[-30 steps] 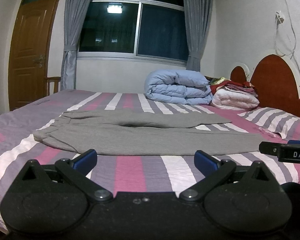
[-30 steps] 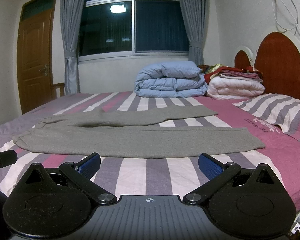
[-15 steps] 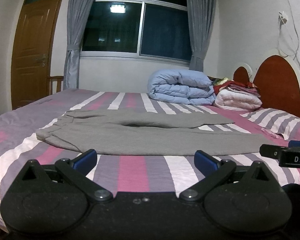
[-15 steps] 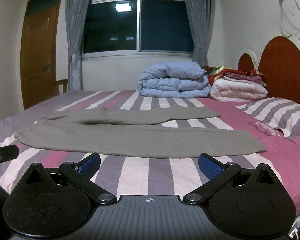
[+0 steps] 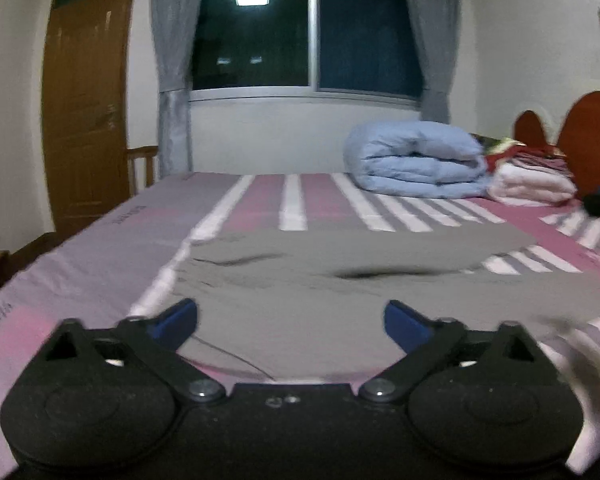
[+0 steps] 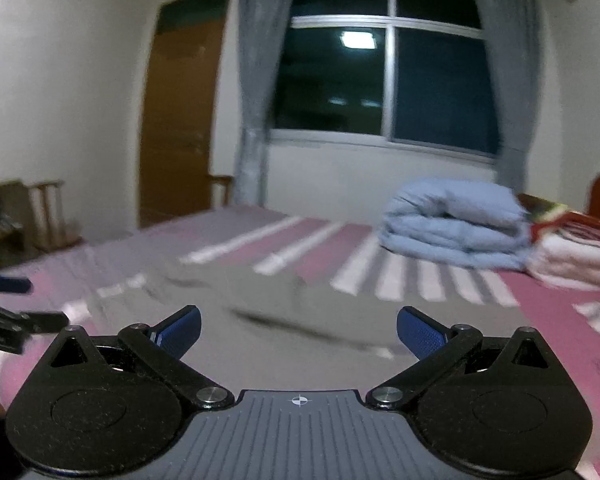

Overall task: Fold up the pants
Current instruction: 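Lower both tools to the sweatpants cuffs and close both grippers on them, then lift the cuffs with both grippers and carry them toward the waistband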

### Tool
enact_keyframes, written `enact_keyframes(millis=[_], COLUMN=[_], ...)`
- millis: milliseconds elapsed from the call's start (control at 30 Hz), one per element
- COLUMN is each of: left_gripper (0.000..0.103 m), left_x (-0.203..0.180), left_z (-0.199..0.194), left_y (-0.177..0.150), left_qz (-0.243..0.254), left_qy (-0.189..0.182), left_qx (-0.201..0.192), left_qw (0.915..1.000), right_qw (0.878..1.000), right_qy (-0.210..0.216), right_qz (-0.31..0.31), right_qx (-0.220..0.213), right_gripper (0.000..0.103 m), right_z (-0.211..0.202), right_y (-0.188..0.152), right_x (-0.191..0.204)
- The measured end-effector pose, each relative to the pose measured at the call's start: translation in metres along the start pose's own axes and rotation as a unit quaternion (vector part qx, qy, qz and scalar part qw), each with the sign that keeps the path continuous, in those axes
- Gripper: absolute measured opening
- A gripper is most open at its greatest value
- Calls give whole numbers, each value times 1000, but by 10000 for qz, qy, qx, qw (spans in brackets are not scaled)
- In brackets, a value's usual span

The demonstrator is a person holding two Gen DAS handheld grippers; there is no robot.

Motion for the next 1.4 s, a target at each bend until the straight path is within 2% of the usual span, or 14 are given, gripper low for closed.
enact_keyframes(millis=[67, 133, 200, 300, 367, 400, 567, 700, 800, 967, 1167, 1267, 1333, 1400], left_gripper=[64, 63, 78, 84, 82, 78, 63, 63, 63, 62, 44, 37, 28, 22], left_x=[20, 39, 56, 71, 77, 81, 87, 86, 93, 91, 82, 77, 77, 77], left_z=[31, 61, 97, 155, 200, 219, 316, 375, 406, 435, 451, 454, 451, 441], left_y=[12, 21, 32, 41, 44, 43, 41, 33, 27, 25, 25, 27, 29, 36], left_qz=[225, 381, 407, 676, 944, 987, 695, 709, 786, 560, 460, 535, 690, 699], left_qy=[-17, 73, -45, -149, -139, -137, -488, -583, -539, -944, -1201, -1123, -993, -915], left_qx=[165, 289, 438, 549, 656, 705, 1198, 1437, 1545, 1754, 1862, 1862, 1691, 1369], left_qw=[9996, 9988, 9982, 9961, 9933, 9925, 9892, 9854, 9834, 9783, 9741, 9746, 9782, 9839], right_qw=[9999, 9997, 9994, 9987, 9976, 9961, 9896, 9854, 9841, 9748, 9596, 9491, 9428, 9469], right_qy=[107, 210, 292, 345, 332, 333, 432, 576, 819, 1280, 1393, 1479, 1649, 1516], right_qz=[-25, -51, -54, -34, -46, -24, -35, 19, 85, -50, -164, -155, -132, -379], right_qx=[21, 83, 161, 360, 600, 813, 1374, 1600, 1574, 1827, 2438, 2776, 2894, 2810], right_gripper=[103, 103, 103, 103, 86, 70, 68, 66, 64, 64, 61, 60, 19, 10], right_z=[25, 53, 86, 141, 183, 207, 305, 370, 399, 436, 462, 473, 472, 463], right_y=[19, 33, 41, 44, 38, 30, -9, -30, -35, -45, -62, -71, -70, -59], right_x=[-11, -19, -30, -52, -70, -81, -121, -148, -157, -157, -162, -164, -158, -149])
Point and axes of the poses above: each gripper's, at about its wrist camera, not at the fingertips, and z roughly the way its jaws point, x to its left, y to its top, the point moved 8 cm from there along z, roughly the way its jaws point, and after that the axes turned 12 degrees about y, right-handed, at the moved point
